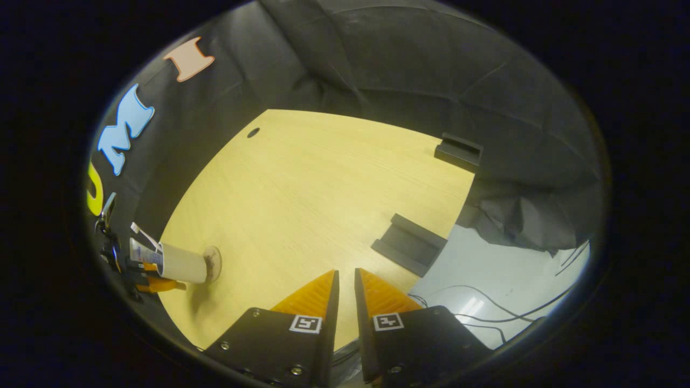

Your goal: Put the toothbrush and toothpaste on the desktop into the cup, then pick up the cup and place it on the coaster on the desktop.

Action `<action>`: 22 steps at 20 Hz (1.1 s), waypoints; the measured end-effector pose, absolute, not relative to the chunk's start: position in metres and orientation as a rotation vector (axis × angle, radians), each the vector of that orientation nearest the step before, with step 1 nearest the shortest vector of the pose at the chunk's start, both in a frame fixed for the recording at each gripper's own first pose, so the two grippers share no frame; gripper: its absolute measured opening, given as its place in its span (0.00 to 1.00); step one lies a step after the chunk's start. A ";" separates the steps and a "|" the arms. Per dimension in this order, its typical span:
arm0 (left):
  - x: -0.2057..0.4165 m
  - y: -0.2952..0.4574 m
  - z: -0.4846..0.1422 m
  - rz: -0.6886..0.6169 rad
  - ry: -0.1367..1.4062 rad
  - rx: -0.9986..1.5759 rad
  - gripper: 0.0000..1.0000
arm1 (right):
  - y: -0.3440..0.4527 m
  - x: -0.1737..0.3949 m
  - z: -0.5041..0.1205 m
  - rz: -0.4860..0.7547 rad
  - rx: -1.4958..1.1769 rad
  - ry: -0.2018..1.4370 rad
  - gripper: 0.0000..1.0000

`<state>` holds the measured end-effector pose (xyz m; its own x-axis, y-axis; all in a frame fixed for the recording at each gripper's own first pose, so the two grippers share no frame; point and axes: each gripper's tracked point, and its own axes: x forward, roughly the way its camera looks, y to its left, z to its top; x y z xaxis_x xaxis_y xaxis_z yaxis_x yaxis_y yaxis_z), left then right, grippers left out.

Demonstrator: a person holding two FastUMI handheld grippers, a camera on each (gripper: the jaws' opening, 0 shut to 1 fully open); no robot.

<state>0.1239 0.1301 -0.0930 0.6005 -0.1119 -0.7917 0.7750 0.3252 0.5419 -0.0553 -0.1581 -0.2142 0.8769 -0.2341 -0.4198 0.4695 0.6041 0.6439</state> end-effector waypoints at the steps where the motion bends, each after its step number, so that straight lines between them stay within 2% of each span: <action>1: 0.123 0.130 -0.092 -0.655 0.732 1.098 0.14 | -0.159 -0.056 -0.215 -0.418 0.837 0.307 0.20; 11: 0.121 0.136 -0.087 -0.625 0.748 1.131 0.14 | -0.162 -0.058 -0.217 -0.445 0.889 0.300 0.20; 14: 0.116 0.141 -0.085 -0.603 0.736 1.118 0.30 | -0.160 -0.057 -0.218 -0.430 0.880 0.307 0.20; 22: 0.104 0.139 -0.063 -0.548 0.594 1.048 0.33 | -0.153 -0.049 -0.212 -0.345 0.803 0.316 0.20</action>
<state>0.1042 0.1391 -0.0632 0.7184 -0.1333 -0.6827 0.6699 0.3967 0.6275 -0.0488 -0.1526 -0.2116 0.8982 -0.1796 -0.4012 0.4155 0.6448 0.6416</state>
